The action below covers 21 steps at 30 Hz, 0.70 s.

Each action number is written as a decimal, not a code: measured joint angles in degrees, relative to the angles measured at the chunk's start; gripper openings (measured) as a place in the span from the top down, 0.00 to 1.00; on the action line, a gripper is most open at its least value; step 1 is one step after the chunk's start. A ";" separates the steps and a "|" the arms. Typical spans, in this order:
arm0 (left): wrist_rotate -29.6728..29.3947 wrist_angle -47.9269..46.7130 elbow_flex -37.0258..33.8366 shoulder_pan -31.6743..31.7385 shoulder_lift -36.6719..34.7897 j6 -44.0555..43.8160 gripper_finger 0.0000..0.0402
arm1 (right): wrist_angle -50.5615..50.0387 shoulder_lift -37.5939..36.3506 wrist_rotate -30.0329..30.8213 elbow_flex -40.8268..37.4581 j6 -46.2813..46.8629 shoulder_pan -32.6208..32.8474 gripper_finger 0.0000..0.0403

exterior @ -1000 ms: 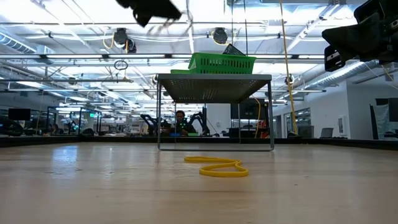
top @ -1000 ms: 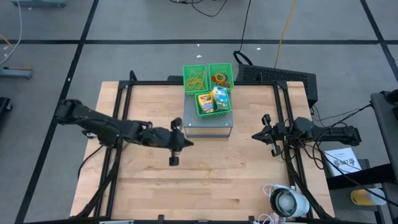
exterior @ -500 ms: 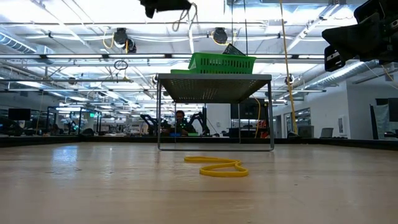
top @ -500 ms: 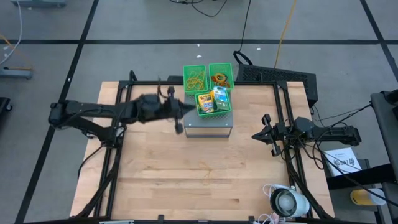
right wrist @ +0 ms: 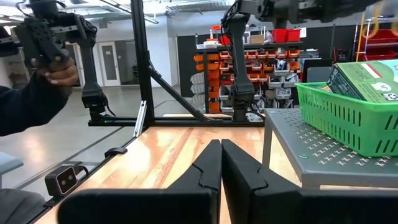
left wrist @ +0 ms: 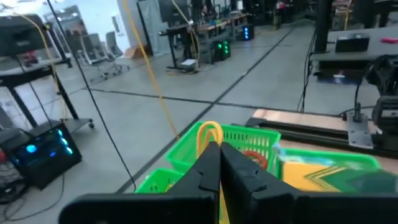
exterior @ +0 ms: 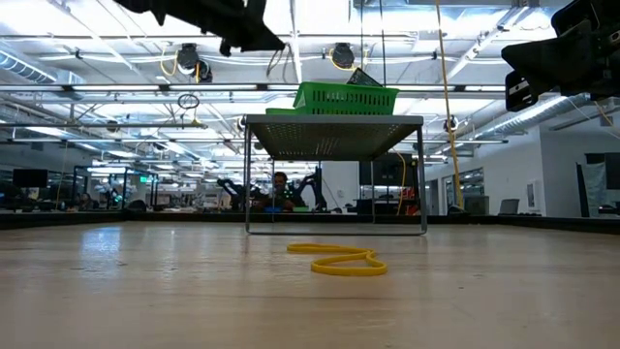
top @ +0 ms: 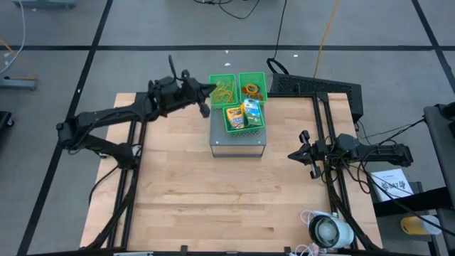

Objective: Pick & Place Office Desk Supplies
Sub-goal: Put the yellow rubber band into the left green bin on the shelf

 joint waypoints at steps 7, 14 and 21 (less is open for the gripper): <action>5.49 4.91 0.00 4.70 4.14 -2.41 0.99 | -0.01 0.01 0.01 0.00 -0.01 0.01 1.00; 3.79 6.57 0.00 6.36 9.69 -3.05 0.99 | 0.00 0.00 0.01 0.00 0.00 0.01 1.00; 3.59 6.96 0.00 6.93 12.10 -3.01 0.95 | -0.02 0.00 0.01 0.00 0.00 0.00 1.00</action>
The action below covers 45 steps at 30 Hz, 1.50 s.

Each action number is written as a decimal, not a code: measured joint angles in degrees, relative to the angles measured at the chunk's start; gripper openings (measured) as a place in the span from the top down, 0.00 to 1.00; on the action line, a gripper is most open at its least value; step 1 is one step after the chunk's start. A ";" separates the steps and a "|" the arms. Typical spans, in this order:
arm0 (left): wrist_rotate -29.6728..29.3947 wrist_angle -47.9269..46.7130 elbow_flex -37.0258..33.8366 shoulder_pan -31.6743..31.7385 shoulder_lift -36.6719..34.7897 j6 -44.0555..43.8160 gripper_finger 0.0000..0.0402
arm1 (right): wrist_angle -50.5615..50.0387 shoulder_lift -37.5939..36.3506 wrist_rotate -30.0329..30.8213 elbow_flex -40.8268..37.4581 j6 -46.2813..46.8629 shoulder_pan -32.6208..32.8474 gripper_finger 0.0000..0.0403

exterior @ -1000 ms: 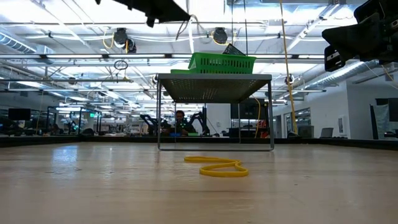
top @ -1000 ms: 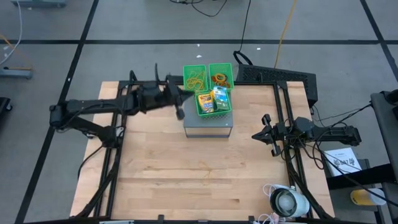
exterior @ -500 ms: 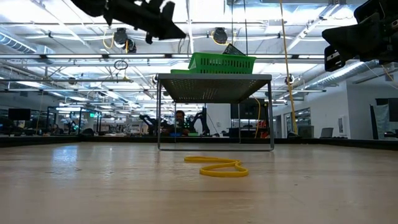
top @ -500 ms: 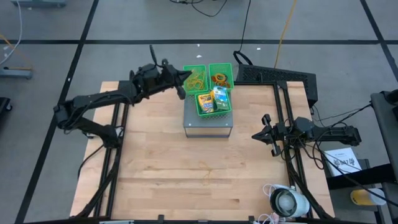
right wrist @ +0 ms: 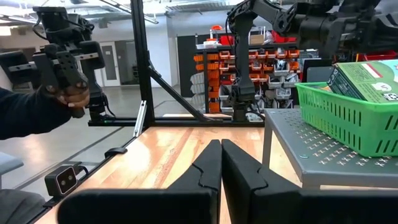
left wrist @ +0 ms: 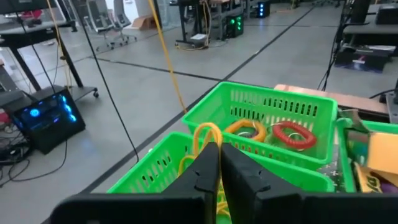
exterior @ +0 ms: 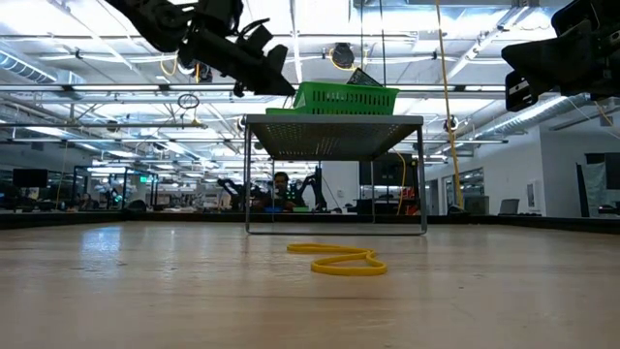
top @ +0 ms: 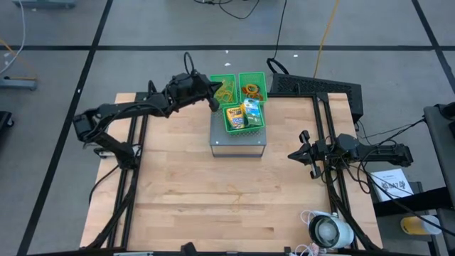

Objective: Pick & Place Office Desk Supplies
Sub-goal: Put the yellow rubber band into the left green bin on the shelf

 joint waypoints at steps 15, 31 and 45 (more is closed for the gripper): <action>-2.95 1.06 0.00 -0.10 -0.08 -1.52 0.89 | 0.02 0.01 0.00 0.00 -0.01 0.01 1.00; -2.48 0.97 -0.04 -9.71 -5.06 14.42 0.46 | 0.02 0.00 -0.01 0.00 0.00 0.00 1.00; -11.12 -3.43 0.00 -39.91 -8.66 16.67 0.44 | 0.02 0.02 0.00 0.00 0.00 0.01 1.00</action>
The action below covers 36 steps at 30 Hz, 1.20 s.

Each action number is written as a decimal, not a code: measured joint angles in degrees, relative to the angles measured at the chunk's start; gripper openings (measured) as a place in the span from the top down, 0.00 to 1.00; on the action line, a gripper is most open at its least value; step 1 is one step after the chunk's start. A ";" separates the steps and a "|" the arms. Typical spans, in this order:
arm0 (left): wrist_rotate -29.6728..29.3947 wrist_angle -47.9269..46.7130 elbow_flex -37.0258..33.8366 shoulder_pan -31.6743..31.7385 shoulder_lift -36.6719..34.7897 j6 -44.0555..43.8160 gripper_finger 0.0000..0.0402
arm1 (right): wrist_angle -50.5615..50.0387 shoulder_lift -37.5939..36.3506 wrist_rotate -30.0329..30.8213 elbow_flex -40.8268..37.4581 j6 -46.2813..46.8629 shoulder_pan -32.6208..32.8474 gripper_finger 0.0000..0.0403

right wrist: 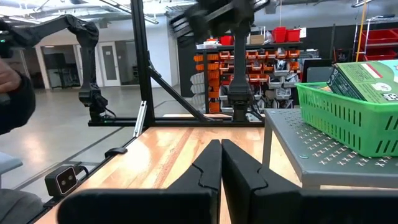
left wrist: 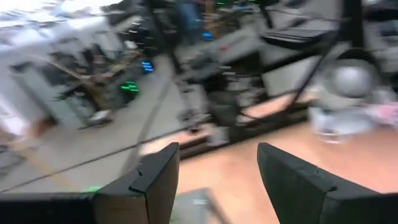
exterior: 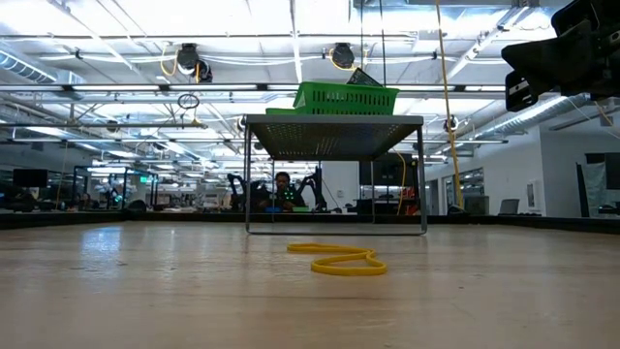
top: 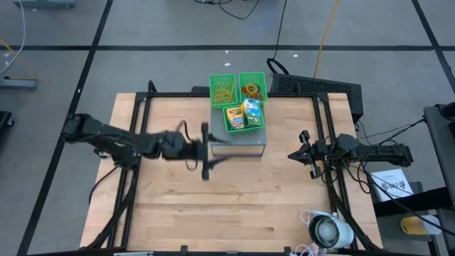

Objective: Pick & Place Office Desk Supplies
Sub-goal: Put the yellow rubber band into the left green bin on the shelf

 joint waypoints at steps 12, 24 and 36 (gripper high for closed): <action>-0.82 -6.10 0.00 -8.50 13.81 -14.63 0.44 | 0.00 0.00 0.00 0.00 -0.02 0.01 1.00; 3.95 -4.95 0.00 -10.06 28.45 -18.84 0.44 | 0.00 0.00 -0.02 0.00 0.00 0.01 1.00; 4.01 -4.23 0.00 -8.94 36.74 -22.74 0.44 | 0.00 -0.01 0.00 0.00 0.00 0.01 1.00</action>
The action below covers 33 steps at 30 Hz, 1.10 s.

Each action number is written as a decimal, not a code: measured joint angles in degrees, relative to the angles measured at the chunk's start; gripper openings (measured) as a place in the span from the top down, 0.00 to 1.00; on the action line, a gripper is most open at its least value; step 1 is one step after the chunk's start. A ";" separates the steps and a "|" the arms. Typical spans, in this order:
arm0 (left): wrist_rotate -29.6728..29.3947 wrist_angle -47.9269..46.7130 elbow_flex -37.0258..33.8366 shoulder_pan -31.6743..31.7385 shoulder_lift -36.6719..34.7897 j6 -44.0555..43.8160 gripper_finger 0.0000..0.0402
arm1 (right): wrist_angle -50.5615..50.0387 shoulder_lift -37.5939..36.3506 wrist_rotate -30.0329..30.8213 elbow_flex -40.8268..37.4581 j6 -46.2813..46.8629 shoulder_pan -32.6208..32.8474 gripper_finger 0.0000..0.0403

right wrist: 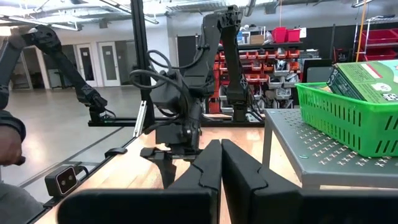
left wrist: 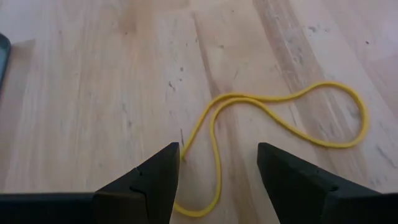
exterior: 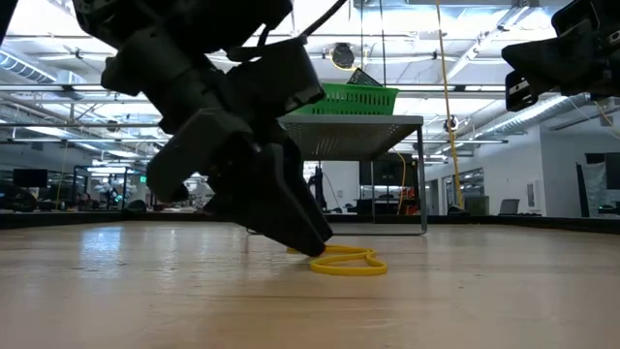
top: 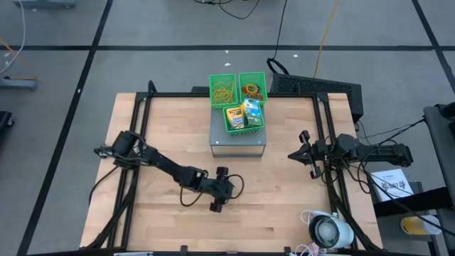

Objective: Pick & Place Office Desk Supplies
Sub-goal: Put the yellow rubber band into the left green bin on the shelf

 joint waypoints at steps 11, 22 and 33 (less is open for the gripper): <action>5.83 0.39 0.15 2.81 1.57 -3.05 0.52 | 0.00 -0.01 0.00 0.00 0.00 0.00 1.00; 7.34 -1.06 0.11 4.09 1.68 -3.17 0.94 | -0.02 0.00 0.00 0.00 0.00 -0.01 1.00; 7.17 -0.30 0.02 4.33 1.68 -4.32 0.99 | -0.02 0.00 0.00 0.00 -0.02 0.00 1.00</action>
